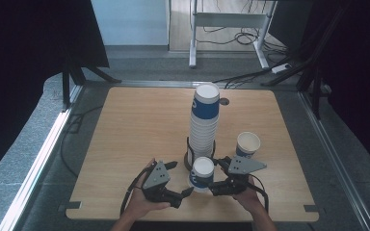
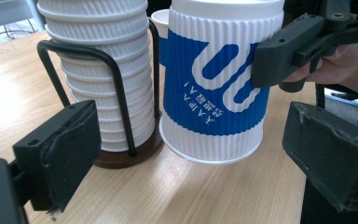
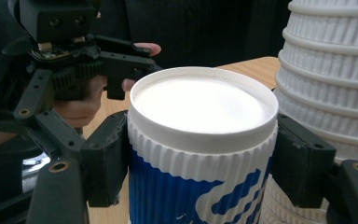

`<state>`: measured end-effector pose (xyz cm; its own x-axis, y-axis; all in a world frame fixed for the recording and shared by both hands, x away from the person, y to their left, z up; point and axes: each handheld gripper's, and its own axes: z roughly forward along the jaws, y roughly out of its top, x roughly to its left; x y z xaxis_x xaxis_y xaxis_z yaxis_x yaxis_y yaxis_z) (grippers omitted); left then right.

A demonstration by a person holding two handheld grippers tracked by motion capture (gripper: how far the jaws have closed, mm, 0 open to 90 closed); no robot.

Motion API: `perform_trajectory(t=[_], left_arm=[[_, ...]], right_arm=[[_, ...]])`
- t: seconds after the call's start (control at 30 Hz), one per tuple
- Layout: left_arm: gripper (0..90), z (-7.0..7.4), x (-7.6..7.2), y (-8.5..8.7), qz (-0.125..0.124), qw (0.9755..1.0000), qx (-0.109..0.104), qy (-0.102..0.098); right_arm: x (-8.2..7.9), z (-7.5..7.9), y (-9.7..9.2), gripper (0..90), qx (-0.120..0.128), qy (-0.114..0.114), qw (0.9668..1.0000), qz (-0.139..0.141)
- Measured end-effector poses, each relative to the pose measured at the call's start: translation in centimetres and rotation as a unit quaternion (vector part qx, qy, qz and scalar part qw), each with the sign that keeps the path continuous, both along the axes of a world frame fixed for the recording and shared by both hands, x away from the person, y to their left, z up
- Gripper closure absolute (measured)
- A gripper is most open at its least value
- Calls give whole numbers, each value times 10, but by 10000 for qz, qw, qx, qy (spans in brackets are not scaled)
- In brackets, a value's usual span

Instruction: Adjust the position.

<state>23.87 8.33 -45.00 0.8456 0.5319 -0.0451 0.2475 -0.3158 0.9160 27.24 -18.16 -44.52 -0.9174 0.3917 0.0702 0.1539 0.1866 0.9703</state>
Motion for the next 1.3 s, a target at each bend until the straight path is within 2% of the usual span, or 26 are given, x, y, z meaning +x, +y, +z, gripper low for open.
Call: perform_trajectory(t=[0.47,0.7,0.93,1.3], left_arm=[[45,-7,0,-13,-106,9998,154,29],[54,-10,0,-21,-128,9996,238,40],[68,-12,1,-23,-98,9996,264,12],[157,-14,-1,-27,-178,9995,256,-23]], right_arm=[[-1,2,6,279,164,38,9999,0],[-6,4,12,279,301,62,9994,154],[-9,4,17,279,332,44,9992,219],[-9,3,20,280,351,25,9990,269]])
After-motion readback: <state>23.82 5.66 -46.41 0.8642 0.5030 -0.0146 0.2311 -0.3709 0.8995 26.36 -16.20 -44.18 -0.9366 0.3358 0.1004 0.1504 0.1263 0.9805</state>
